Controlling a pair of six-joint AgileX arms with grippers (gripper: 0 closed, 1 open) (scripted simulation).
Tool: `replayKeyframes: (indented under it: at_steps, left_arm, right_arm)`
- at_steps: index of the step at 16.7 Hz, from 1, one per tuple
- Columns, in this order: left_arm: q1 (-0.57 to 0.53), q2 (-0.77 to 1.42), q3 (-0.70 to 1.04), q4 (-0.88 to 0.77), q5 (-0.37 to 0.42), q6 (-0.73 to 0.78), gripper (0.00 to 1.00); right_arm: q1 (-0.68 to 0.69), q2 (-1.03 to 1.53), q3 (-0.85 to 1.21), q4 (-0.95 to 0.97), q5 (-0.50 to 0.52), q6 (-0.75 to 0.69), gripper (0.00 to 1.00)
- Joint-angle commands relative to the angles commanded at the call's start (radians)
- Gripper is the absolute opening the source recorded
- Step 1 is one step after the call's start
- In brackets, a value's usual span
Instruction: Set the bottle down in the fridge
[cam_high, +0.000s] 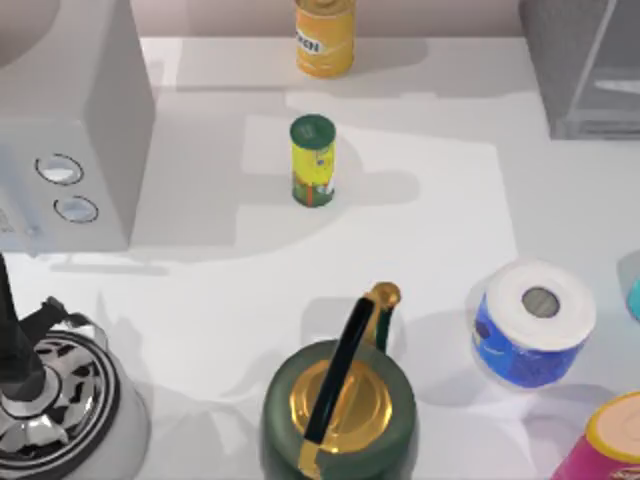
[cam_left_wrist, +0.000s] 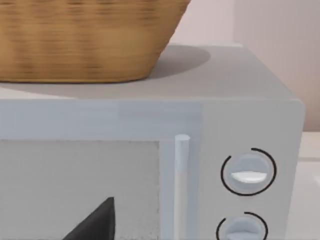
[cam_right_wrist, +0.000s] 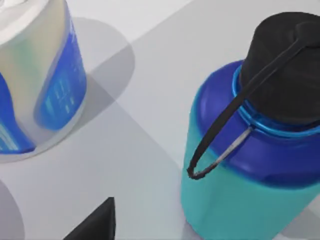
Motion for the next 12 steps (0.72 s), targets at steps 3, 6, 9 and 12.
replayKeyframes:
  at_steps: [3,6,9,12]
  left_arm:
    - [0.000,0.000,0.000,0.000,0.000,0.000,1.00]
    - [0.000,0.000,0.000,0.000,0.000,0.000,1.00]
    - [0.000,0.000,0.000,0.000,0.000,0.000,1.00]
    - [0.000,0.000,0.000,0.000,0.000,0.000,1.00]
  right_arm:
    - [0.034,0.011,0.009,0.052,0.009,0.059,1.00]
    - [0.095,0.043,-0.001,0.165,0.034,0.151,1.00]
    - [0.151,0.095,-0.027,0.300,0.063,0.228,1.00]
    - [0.181,0.142,-0.052,0.402,0.080,0.269,1.00]
